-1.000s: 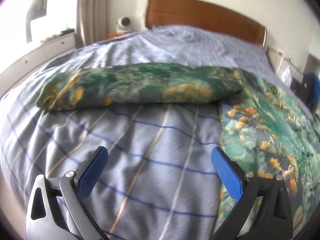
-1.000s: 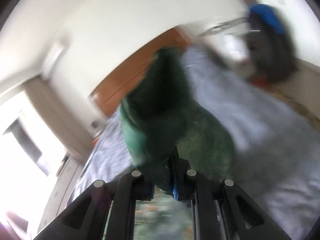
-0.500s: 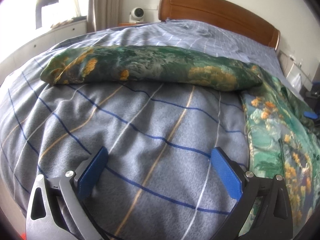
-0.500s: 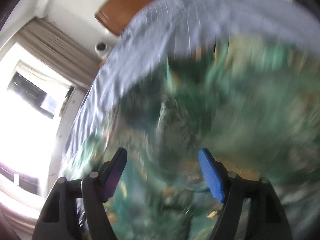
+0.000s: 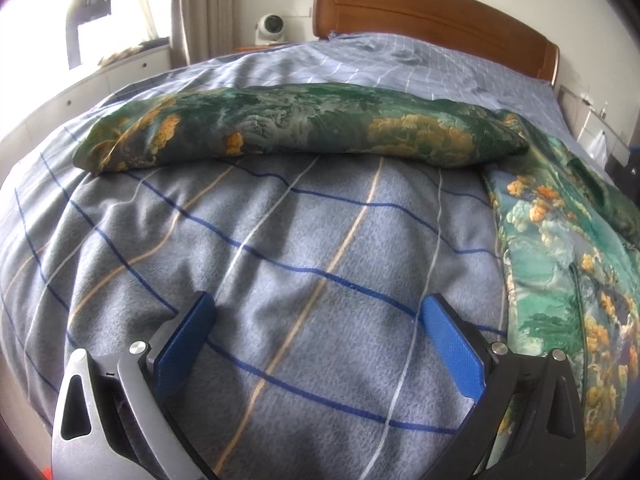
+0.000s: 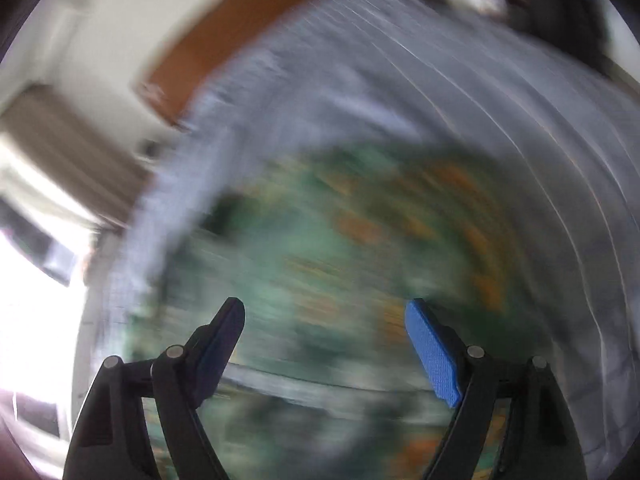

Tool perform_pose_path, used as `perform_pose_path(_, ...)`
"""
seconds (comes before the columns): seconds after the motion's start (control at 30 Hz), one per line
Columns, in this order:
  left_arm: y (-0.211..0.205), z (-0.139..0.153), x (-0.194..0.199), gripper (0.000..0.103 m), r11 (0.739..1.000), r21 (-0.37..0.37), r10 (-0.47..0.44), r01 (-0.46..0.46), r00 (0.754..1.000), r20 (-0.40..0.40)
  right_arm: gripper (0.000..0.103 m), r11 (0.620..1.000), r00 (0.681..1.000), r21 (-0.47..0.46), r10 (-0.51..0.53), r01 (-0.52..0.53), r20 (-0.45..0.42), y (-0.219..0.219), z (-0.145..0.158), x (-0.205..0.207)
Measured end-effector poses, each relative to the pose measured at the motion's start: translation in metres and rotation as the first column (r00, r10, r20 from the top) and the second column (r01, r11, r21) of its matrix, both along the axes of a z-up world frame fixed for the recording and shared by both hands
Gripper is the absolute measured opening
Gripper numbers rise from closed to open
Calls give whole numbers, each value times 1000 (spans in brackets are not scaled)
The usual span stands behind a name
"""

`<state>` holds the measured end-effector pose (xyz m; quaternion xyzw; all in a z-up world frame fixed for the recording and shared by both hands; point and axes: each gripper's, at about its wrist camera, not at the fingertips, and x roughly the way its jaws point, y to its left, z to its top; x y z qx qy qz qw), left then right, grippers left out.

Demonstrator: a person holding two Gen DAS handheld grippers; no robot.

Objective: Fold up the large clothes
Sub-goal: 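Lay the lifted jacket part back down and open the right gripper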

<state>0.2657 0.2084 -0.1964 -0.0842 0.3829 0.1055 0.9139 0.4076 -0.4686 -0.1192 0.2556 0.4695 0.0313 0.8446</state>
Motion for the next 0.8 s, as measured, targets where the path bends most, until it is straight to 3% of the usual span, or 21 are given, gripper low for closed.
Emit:
perform_pose_path(0.03,0,0,0,103,1000,-4,0,0,1000,0,62,1000,998,-23,-12,10,-63,-7,-23,0)
perform_pose_path(0.07,1,-1,0,103,1000,-10,-4,4,1000,-2,55,999,998,-49,-24,21,-51,-12,-31,-8)
perform_pose_path(0.23,1,-3,1,103,1000,-14,-20,20,1000,-18,55,997,994,-33,-66,69,87,-17,5,-41)
perform_pose_path(0.33,0,-3,0,103,1000,-9,-22,22,1000,-21,59,999,991,-45,-20,27,134,-15,23,-71)
perform_pose_path(0.4,-1,-2,1,103,1000,-7,-22,22,1000,-21,66,995,989,-97,26,-12,145,-16,28,-96)
perform_pose_path(0.5,-1,0,-1,103,999,-15,-36,36,999,-31,66,988,994,-140,74,-62,85,-20,16,-135)
perform_pose_path(0.6,7,13,-5,102,987,-139,-84,80,996,-22,66,987,996,-134,88,-84,24,-31,4,-177)
perform_pose_path(0.67,13,29,-15,102,958,-252,-135,138,990,27,67,987,996,-138,87,-85,11,-43,-2,-215)
perform_pose_path(0.73,13,46,-26,102,945,-279,-156,173,984,83,67,987,997,-148,72,-70,7,-48,-5,-243)
perform_pose_path(0.8,11,59,-35,103,949,-265,-151,172,984,99,67,986,998,-159,50,-46,26,-48,-7,-270)
